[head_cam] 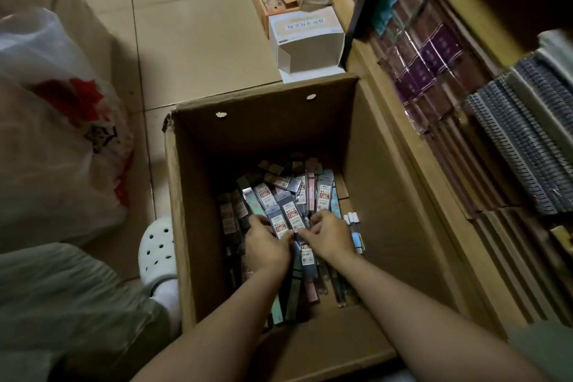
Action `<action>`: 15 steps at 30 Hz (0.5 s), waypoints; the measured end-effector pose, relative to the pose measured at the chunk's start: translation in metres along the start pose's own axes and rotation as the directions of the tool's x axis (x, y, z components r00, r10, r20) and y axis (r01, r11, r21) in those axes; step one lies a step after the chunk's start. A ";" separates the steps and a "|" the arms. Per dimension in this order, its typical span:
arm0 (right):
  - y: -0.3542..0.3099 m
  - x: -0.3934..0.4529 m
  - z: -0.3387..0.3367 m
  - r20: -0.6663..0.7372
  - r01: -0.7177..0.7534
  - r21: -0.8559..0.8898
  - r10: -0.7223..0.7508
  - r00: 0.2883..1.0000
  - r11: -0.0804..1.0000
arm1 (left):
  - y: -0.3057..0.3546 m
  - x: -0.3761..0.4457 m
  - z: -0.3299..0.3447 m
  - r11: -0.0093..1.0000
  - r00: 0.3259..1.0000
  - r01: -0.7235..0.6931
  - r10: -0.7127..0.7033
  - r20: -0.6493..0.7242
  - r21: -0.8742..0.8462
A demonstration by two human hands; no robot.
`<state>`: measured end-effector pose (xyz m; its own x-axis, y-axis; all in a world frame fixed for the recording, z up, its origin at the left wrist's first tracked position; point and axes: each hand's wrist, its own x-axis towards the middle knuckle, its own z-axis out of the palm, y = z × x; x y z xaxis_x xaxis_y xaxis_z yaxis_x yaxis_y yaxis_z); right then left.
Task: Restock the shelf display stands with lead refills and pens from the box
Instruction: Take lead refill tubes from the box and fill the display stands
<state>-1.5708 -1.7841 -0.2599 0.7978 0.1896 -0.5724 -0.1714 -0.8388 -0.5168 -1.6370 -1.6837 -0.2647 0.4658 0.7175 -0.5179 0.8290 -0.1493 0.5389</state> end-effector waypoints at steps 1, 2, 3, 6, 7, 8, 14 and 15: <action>-0.001 0.001 0.006 -0.023 -0.005 -0.007 0.005 1.000 1.000 | 0.000 0.002 0.001 0.999 1.000 0.025 -0.025 -0.001 -0.021; -0.002 0.002 0.010 -0.042 -0.016 -0.018 0.015 0.999 1.000 | 0.000 0.003 0.002 0.997 0.999 0.052 -0.053 -0.006 -0.062; -0.003 0.003 0.012 -0.055 -0.026 -0.021 0.025 0.998 0.999 | 0.001 0.003 0.003 0.990 0.997 0.080 -0.082 -0.013 -0.113; 0.000 0.006 0.011 -0.027 -0.061 0.014 0.062 0.998 0.998 | 0.002 0.002 0.002 0.961 0.990 0.131 -0.141 -0.023 -0.245; 0.002 0.007 0.009 -0.003 -0.070 0.028 0.070 0.998 0.997 | 0.001 0.001 0.003 0.953 0.990 0.135 -0.142 -0.006 -0.271; 0.002 0.007 0.005 0.029 -0.082 0.029 0.081 0.996 0.996 | 0.001 0.000 0.002 0.946 0.990 0.138 -0.138 0.020 -0.293; 0.003 -0.009 -0.022 0.296 -0.272 0.424 0.152 0.943 0.864 | 0.004 -0.012 -0.006 0.787 0.953 0.263 -0.121 0.277 -0.559; 0.002 -0.015 -0.027 0.330 -0.279 0.461 0.130 0.935 0.843 | 0.006 -0.015 -0.007 0.765 0.940 0.276 -0.088 0.330 -0.582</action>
<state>-1.5675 -1.8020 -0.2353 0.5331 0.2367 -0.8123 -0.6335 -0.5247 -0.5687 -1.6414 -1.6904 -0.2495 0.4671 0.4632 -0.7532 0.5826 0.4796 0.6562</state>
